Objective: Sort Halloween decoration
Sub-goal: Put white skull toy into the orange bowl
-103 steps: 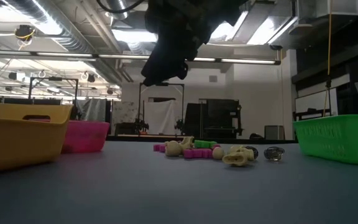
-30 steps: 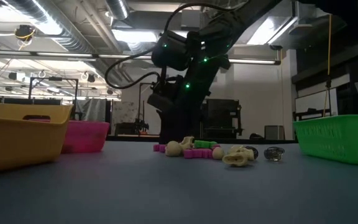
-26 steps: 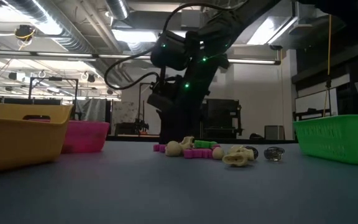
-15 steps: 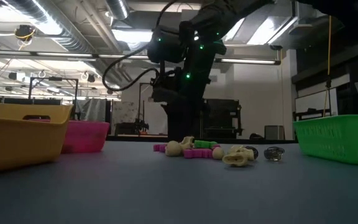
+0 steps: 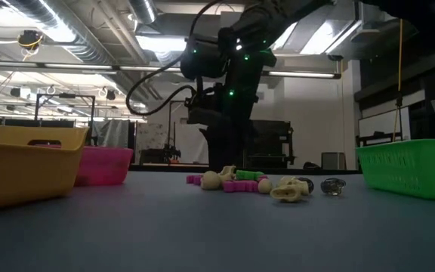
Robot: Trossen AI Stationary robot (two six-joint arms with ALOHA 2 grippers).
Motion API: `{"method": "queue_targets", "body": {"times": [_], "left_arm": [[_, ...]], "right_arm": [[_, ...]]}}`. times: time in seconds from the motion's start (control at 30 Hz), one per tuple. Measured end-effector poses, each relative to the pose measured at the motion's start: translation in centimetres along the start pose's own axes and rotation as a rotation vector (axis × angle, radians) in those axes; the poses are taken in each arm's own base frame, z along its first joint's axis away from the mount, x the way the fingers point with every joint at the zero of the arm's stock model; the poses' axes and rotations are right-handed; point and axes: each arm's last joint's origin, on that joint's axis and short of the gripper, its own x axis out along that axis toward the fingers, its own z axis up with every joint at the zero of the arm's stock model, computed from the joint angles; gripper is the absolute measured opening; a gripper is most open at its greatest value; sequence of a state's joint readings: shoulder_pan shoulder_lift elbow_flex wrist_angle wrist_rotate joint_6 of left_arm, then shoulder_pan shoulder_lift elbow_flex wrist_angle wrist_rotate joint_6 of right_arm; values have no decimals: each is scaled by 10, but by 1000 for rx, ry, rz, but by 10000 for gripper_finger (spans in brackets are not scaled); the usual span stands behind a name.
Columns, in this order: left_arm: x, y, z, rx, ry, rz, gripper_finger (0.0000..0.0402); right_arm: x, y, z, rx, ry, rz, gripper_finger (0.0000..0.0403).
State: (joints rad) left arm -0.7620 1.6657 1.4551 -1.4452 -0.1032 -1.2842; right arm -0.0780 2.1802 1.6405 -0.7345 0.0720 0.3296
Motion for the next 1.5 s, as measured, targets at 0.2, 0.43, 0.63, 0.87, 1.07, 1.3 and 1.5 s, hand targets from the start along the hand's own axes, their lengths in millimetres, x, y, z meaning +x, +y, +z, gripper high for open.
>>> {"method": "queue_targets", "body": {"times": [0.2, 0.43, 0.63, 0.87, 1.07, 1.3, 1.5], "left_arm": [[0, 0, 0, 0, 0, -1, 170], [0, 0, 0, 0, -1, -3, 170], [0, 0, 1, 3, -15, 1, 170], [0, 1, 4, 3, -117, 32, 170], [-1, 2, 9, 1, -287, 76, 170], [-4, 2, 16, -15, -488, 113, 170], [-5, 2, 30, -70, -649, 127, 170]], "right_arm": [[7, 1, -2, -6, 27, 16, 160], [8, 1, -1, -6, 22, 24, 86], [8, 1, 0, -5, 9, 28, 24], [8, 2, 1, -4, 4, 56, 48], [7, 5, 5, -3, -21, 123, 60], [2, 13, 21, -13, -165, 252, 37], [-16, 19, 44, -26, -308, 308, 38]]}}
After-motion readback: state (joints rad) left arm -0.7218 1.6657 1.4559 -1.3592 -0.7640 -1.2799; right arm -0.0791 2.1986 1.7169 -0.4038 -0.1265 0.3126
